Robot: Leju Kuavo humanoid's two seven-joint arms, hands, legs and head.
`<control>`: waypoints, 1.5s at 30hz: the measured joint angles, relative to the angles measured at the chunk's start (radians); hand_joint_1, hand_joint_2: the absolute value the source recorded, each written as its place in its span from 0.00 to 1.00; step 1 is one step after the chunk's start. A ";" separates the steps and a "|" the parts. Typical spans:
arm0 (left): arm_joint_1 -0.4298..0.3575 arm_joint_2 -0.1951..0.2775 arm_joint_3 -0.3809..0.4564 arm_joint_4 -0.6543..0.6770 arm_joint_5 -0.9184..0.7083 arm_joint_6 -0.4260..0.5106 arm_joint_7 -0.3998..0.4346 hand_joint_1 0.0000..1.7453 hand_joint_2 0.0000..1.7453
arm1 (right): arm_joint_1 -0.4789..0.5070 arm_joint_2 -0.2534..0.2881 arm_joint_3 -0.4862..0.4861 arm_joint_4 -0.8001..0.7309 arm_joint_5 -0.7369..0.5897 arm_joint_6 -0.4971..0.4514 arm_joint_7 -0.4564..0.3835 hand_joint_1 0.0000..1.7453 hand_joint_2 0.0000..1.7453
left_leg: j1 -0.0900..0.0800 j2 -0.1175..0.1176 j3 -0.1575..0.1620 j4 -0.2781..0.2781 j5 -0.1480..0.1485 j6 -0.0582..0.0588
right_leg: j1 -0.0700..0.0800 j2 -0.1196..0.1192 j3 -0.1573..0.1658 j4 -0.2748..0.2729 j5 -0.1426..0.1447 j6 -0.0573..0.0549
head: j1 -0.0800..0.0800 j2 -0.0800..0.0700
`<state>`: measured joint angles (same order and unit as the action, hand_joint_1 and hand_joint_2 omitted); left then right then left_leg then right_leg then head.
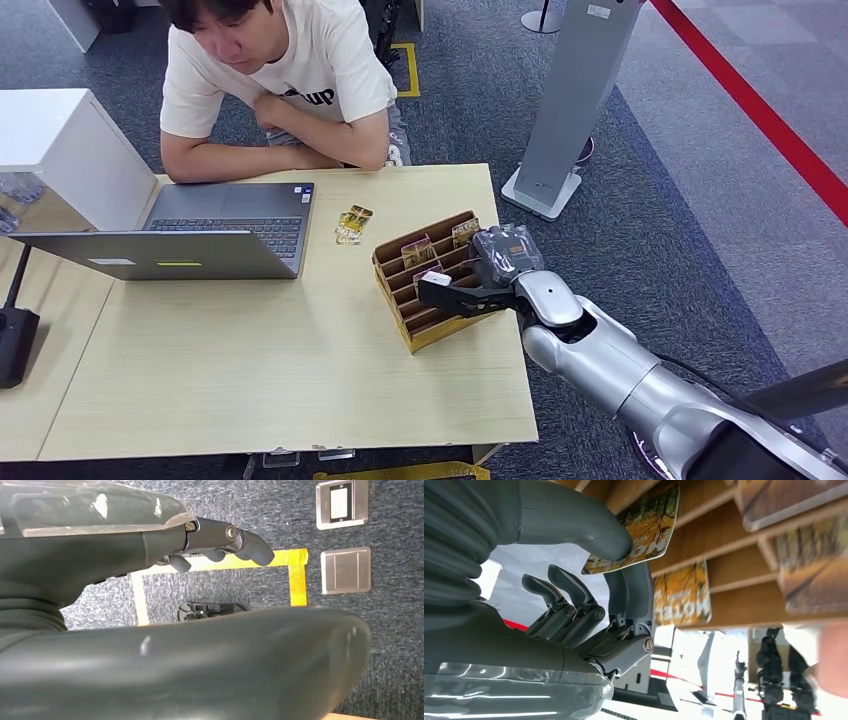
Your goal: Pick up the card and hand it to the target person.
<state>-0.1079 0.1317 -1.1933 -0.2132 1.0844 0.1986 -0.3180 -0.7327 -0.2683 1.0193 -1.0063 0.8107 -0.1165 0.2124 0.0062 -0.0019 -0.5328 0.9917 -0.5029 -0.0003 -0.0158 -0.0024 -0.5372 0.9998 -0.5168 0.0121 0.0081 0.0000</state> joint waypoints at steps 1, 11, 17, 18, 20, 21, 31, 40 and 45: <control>0.000 0.000 0.000 0.000 0.002 0.001 0.000 0.00 0.00 | -0.003 -0.006 -0.004 -0.015 -0.002 0.007 0.011 0.98 1.00 | 0.000 0.000 0.000 0.000 0.000 0.000 | 0.000 0.000 0.000 0.000 0.000 0.000 | 0.000 0.000; 0.006 0.006 0.000 0.000 0.019 0.004 0.003 0.00 0.00 | -0.044 -0.095 -0.106 -0.325 0.031 0.023 0.134 0.98 1.00 | 0.000 0.000 0.000 0.001 0.000 0.000 | 0.000 0.001 0.000 0.000 0.000 0.000 | 0.001 0.000; 0.007 0.006 0.000 0.000 0.022 0.004 0.003 0.00 0.00 | -0.028 -0.115 -0.162 -0.510 0.080 0.001 0.122 0.98 1.00 | 0.000 0.000 0.000 0.000 0.000 0.000 | 0.000 0.001 -0.001 0.000 0.000 0.000 | 0.000 0.000; 0.007 0.006 0.000 0.000 0.022 0.004 0.003 0.00 0.00 | -0.021 -0.115 -0.167 -0.532 0.089 -0.008 0.113 0.98 1.00 | 0.000 0.000 0.000 0.000 0.000 0.000 | 0.000 0.001 -0.001 0.000 0.000 0.000 | 0.000 0.000; 0.006 0.006 0.000 0.000 0.022 0.004 0.003 0.00 0.00 | -0.009 -0.115 -0.174 -0.563 0.101 -0.029 0.095 0.98 1.00 | 0.000 0.000 0.000 0.000 0.000 0.000 | 0.000 0.001 0.000 0.000 0.000 0.000 | 0.000 0.000; 0.006 0.005 0.000 0.000 0.022 0.004 0.003 0.00 0.00 | -0.003 -0.114 -0.176 -0.572 0.106 -0.044 0.084 0.98 1.00 | 0.000 0.000 0.000 0.000 0.000 0.000 | 0.000 0.001 0.000 0.000 0.000 0.000 | 0.000 0.000; 0.004 0.002 0.000 0.000 0.010 -0.002 -0.002 0.00 0.00 | 0.073 -0.046 -0.181 -0.541 0.176 -0.325 -0.052 0.98 1.00 | 0.000 0.000 -0.001 0.000 0.000 0.000 | 0.000 0.001 0.000 0.000 0.000 0.000 | 0.000 0.000; 0.003 -0.002 0.000 0.000 -0.002 -0.011 -0.002 0.00 1.00 | 0.104 0.029 -0.177 -0.421 0.157 -0.433 -0.094 0.01 1.00 | 0.000 0.000 -0.001 0.000 0.000 0.000 | 0.000 0.000 0.000 0.000 0.000 0.000 | 0.000 0.000; 0.003 -0.002 0.000 0.000 -0.008 -0.003 0.000 0.00 0.00 | 0.116 0.052 -0.182 -0.368 -0.086 -0.427 -0.186 0.00 1.00 | 0.000 0.000 -0.001 0.000 0.000 0.000 | 0.000 0.000 0.000 0.000 0.000 0.000 | 0.001 0.000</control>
<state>-0.1047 0.1297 -1.1933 -0.2132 1.0767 0.1956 -0.3179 -0.6168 -0.2167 0.8377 -1.3747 0.7252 -0.5432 0.0261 0.0067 -0.0018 -0.5338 0.9922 -0.5026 -0.0005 -0.0154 -0.0020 -0.5377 1.0002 -0.5166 0.0122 0.0092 0.0000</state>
